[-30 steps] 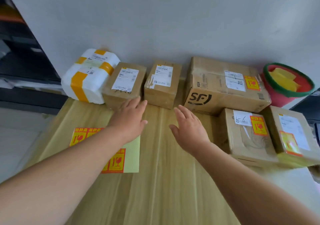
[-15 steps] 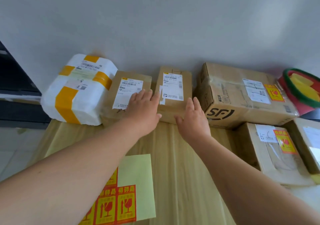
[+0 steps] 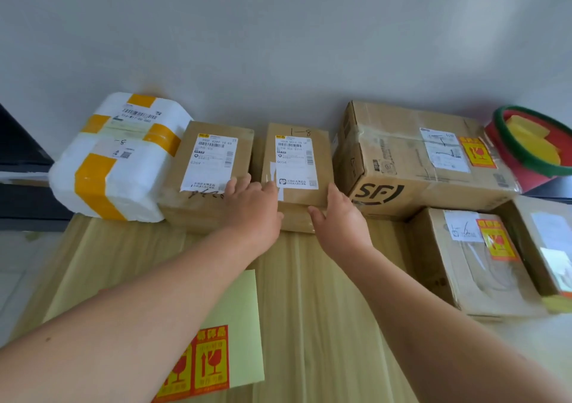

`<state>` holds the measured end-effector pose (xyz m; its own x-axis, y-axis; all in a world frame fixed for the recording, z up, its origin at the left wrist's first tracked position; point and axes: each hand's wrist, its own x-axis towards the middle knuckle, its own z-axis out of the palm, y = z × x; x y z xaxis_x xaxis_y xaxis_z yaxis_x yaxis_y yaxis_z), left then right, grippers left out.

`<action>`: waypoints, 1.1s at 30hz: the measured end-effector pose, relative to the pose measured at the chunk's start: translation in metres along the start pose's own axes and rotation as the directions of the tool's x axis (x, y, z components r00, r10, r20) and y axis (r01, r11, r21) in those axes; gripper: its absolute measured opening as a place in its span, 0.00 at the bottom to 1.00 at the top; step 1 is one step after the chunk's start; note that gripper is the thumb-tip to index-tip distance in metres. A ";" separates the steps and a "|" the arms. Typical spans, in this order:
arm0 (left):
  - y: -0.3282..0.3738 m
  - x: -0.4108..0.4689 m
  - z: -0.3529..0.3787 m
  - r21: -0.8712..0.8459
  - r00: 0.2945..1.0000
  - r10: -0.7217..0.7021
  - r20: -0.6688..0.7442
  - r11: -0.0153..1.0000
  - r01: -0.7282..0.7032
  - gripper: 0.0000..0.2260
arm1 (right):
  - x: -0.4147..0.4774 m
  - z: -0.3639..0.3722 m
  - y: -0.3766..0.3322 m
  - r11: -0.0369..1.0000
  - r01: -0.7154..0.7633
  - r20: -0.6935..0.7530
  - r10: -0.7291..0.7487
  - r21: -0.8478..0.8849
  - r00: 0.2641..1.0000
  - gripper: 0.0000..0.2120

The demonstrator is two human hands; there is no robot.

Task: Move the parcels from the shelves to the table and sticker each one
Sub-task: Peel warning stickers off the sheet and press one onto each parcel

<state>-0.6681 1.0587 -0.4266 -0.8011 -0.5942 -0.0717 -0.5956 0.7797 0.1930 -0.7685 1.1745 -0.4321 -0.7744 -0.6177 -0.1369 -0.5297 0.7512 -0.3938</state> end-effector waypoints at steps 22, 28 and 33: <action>0.109 -0.250 0.028 -0.464 0.954 -0.300 0.007 0.844 0.269 0.18 | -0.234 -0.026 0.113 0.991 0.125 0.155 -0.131 0.048 0.979 0.27; 0.116 -0.268 0.035 -0.453 0.949 -0.313 0.022 0.843 0.289 0.23 | -0.246 -0.028 0.127 0.983 0.181 0.154 -0.183 0.027 0.971 0.27; 0.098 -0.268 0.029 -0.442 0.938 -0.347 -0.006 0.842 0.309 0.26 | -0.247 -0.031 0.103 0.948 0.311 0.093 -0.304 -0.068 0.948 0.30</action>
<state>-0.5137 1.2999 -0.4173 -0.5445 -0.8289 -0.1285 -0.7229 0.3860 0.5731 -0.6425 1.4117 -0.4104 -0.5408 -0.8358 -0.0945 -0.7663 0.5359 -0.3545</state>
